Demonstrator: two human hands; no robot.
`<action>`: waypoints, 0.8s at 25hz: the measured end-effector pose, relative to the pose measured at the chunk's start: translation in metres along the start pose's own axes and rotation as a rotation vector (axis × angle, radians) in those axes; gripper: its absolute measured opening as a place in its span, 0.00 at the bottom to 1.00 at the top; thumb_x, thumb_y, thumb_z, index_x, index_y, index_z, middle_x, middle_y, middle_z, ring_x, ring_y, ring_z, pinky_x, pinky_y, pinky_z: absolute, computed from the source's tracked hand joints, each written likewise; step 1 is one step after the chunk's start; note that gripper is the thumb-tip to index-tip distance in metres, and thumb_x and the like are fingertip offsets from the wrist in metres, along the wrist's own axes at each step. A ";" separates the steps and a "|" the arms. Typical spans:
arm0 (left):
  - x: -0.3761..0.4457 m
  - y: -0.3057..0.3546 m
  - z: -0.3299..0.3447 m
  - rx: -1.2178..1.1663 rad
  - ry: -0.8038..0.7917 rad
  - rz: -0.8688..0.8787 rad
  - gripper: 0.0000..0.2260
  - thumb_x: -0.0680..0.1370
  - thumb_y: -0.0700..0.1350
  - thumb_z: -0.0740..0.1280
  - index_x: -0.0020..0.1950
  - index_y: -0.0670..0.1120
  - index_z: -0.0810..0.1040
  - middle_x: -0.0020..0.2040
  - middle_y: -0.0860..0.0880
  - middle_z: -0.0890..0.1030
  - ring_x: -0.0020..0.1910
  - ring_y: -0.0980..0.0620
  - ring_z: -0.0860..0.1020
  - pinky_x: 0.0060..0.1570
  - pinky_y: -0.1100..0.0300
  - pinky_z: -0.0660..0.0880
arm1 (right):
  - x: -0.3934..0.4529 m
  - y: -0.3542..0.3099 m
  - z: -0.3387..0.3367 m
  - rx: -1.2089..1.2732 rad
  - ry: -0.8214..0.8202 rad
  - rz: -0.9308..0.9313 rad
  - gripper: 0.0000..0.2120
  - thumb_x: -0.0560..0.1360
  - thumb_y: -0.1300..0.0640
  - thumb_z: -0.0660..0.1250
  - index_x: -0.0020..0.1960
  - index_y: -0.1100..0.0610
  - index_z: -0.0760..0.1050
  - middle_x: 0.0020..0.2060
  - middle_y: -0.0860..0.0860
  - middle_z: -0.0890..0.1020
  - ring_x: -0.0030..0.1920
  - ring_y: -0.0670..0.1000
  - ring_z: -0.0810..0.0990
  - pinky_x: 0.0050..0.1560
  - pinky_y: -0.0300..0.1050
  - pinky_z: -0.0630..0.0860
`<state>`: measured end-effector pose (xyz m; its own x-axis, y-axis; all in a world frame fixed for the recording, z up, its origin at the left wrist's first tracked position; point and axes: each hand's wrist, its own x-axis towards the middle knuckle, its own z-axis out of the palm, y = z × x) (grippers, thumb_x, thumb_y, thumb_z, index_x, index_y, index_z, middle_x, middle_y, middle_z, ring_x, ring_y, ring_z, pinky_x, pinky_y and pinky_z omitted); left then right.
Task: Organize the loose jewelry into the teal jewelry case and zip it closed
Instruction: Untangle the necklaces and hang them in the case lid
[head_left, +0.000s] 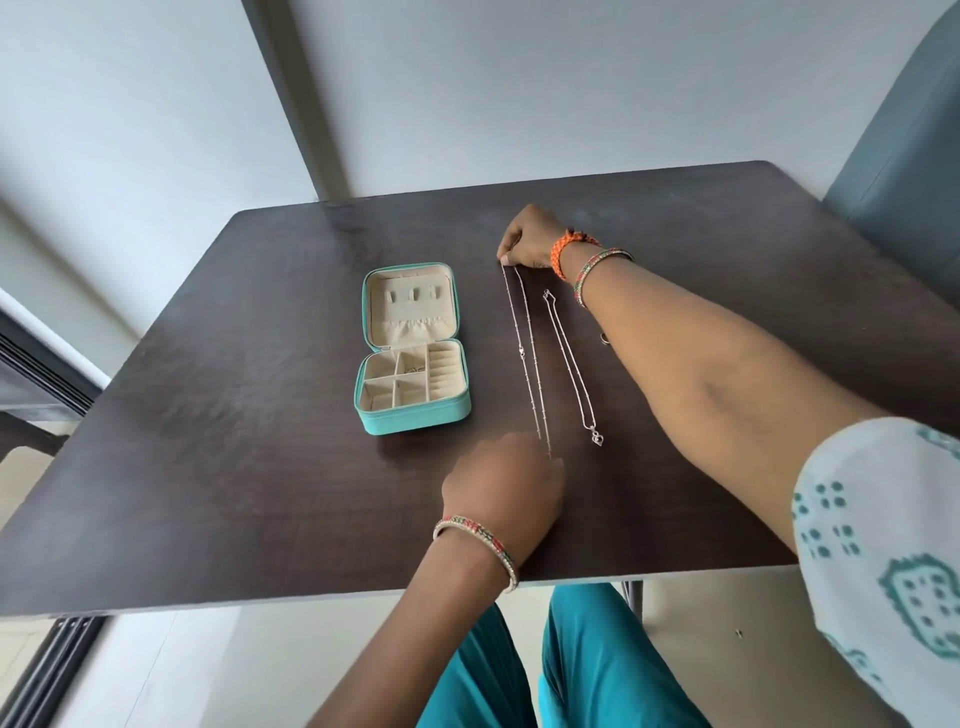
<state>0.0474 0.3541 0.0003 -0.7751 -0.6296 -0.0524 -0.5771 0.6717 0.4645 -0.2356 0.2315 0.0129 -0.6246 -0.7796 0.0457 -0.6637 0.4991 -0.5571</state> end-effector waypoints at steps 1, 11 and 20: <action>0.000 -0.001 0.000 -0.017 -0.004 -0.012 0.14 0.75 0.56 0.61 0.36 0.47 0.70 0.40 0.47 0.77 0.47 0.39 0.76 0.38 0.58 0.64 | 0.000 0.000 0.000 -0.002 -0.007 0.008 0.07 0.70 0.63 0.73 0.48 0.60 0.83 0.48 0.56 0.85 0.46 0.48 0.80 0.46 0.35 0.71; 0.002 -0.010 -0.006 -0.053 -0.148 -0.019 0.22 0.74 0.62 0.62 0.32 0.44 0.71 0.34 0.47 0.76 0.42 0.42 0.77 0.37 0.57 0.69 | -0.027 -0.023 -0.023 -0.009 0.023 -0.008 0.12 0.73 0.67 0.63 0.54 0.61 0.79 0.52 0.54 0.81 0.44 0.49 0.78 0.39 0.35 0.71; 0.034 -0.068 -0.087 -0.352 0.546 -0.120 0.07 0.75 0.46 0.63 0.44 0.45 0.79 0.38 0.48 0.80 0.41 0.45 0.77 0.41 0.56 0.71 | -0.127 -0.105 -0.016 -0.050 -0.341 -0.191 0.06 0.74 0.61 0.65 0.49 0.58 0.78 0.34 0.51 0.80 0.30 0.48 0.78 0.27 0.39 0.73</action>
<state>0.0828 0.2535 0.0440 -0.4150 -0.8620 0.2911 -0.4608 0.4750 0.7497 -0.0927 0.2840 0.0788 -0.3216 -0.9368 -0.1380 -0.7791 0.3446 -0.5237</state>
